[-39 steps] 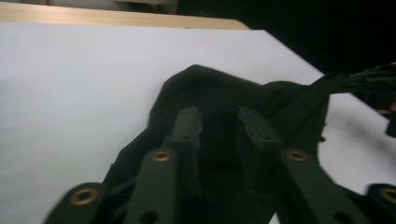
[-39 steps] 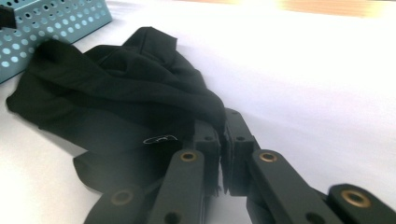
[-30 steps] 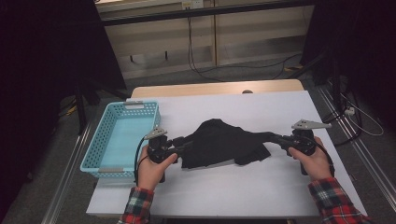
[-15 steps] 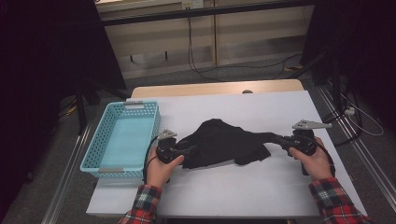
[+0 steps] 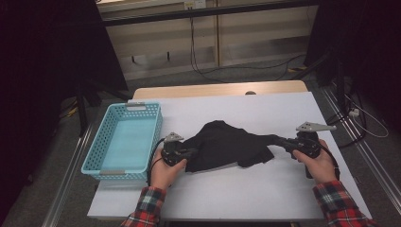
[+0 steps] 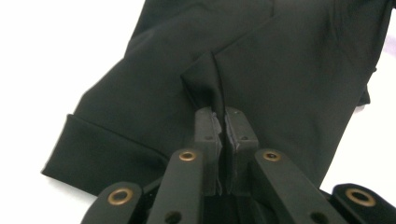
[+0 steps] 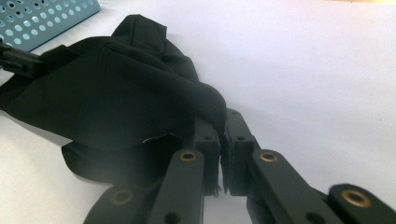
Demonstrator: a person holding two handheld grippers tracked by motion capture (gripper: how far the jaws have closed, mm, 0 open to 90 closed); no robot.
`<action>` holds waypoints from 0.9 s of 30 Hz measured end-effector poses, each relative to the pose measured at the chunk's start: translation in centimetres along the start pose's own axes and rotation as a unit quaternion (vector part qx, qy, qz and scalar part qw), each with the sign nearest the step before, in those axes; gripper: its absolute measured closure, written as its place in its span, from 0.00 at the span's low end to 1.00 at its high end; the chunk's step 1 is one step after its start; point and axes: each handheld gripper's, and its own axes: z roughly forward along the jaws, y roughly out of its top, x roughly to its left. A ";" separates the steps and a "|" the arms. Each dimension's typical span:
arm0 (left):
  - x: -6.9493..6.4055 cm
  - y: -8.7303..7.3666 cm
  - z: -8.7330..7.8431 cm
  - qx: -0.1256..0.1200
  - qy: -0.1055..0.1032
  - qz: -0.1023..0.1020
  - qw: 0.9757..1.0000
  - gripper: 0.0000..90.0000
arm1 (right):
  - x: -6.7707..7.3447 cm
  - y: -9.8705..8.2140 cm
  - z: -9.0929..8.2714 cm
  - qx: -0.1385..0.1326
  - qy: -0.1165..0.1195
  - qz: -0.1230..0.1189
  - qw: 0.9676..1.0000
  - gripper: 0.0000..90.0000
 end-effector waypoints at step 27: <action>0.9 2.9 -5.1 -0.106 0.002 -0.010 0.994 0.96 | 1.7 2.4 -0.8 -0.024 0.001 -0.042 0.999 0.97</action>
